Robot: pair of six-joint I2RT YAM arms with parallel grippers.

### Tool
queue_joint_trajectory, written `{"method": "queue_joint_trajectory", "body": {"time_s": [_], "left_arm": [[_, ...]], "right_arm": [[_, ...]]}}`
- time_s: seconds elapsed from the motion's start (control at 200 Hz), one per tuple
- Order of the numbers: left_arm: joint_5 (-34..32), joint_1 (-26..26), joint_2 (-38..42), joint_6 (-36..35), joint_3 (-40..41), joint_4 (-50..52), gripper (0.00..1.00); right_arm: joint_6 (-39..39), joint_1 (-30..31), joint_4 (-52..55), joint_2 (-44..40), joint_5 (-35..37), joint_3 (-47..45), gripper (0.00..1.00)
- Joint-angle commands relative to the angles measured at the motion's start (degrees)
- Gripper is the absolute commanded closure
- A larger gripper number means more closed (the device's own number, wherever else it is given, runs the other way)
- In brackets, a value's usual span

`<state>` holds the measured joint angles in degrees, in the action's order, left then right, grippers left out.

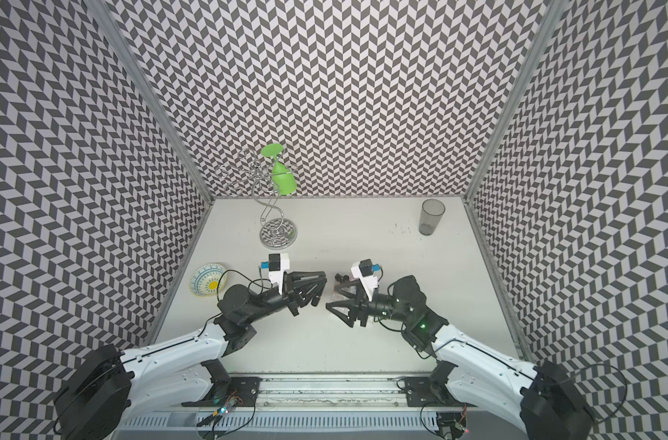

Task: Arrange the lipsticks in the organizer
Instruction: Adjust the lipstick.

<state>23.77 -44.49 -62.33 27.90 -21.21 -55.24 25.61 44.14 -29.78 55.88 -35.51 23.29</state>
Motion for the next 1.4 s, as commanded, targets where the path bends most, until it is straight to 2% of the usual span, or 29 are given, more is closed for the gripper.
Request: {"method": "queue_joint_trajectory", "body": {"time_s": [0.0,0.23,0.601,0.666,0.796,0.976,1.037,1.167,1.272,1.397], "left_arm": [[-0.70,-0.43,-1.27,-0.36,0.28,-2.40,1.00],[-1.15,-0.81,-1.58,0.05,0.72,-3.99,1.00],[-1.69,-0.89,-1.64,2.25,3.89,-9.93,1.00],[-2.03,-0.92,-1.64,2.25,4.07,-9.86,1.00],[-2.19,-0.87,-1.54,1.66,4.07,-8.70,1.00],[-3.76,-0.87,0.04,0.59,4.36,-5.21,1.00],[-3.86,-0.86,0.82,0.31,4.32,-3.48,0.93],[-4.98,-0.91,3.54,0.29,5.14,-0.56,0.71],[-6.26,-0.87,7.52,0.48,4.74,5.81,0.64],[-8.58,-0.95,12.06,2.61,3.73,15.42,0.51]], "right_arm": [[-0.57,1.67,-5.01,1.56,0.13,0.64,0.24],[-1.27,2.28,-6.57,7.44,1.58,2.94,0.28],[0.67,2.42,-14.32,14.77,-0.53,4.90,0.36],[1.30,2.44,-16.07,16.03,-0.40,5.01,0.41],[1.18,2.44,-15.65,17.58,-0.67,5.79,0.62],[0.42,2.44,-11.61,16.74,0.48,6.15,0.70],[-0.06,2.35,-9.29,16.24,1.41,6.48,0.73],[-2.47,2.35,-2.47,15.37,2.01,8.10,0.75],[-4.27,2.35,2.53,14.81,3.65,9.08,0.76],[-7.74,2.35,9.74,15.08,5.24,11.25,0.77]]}}
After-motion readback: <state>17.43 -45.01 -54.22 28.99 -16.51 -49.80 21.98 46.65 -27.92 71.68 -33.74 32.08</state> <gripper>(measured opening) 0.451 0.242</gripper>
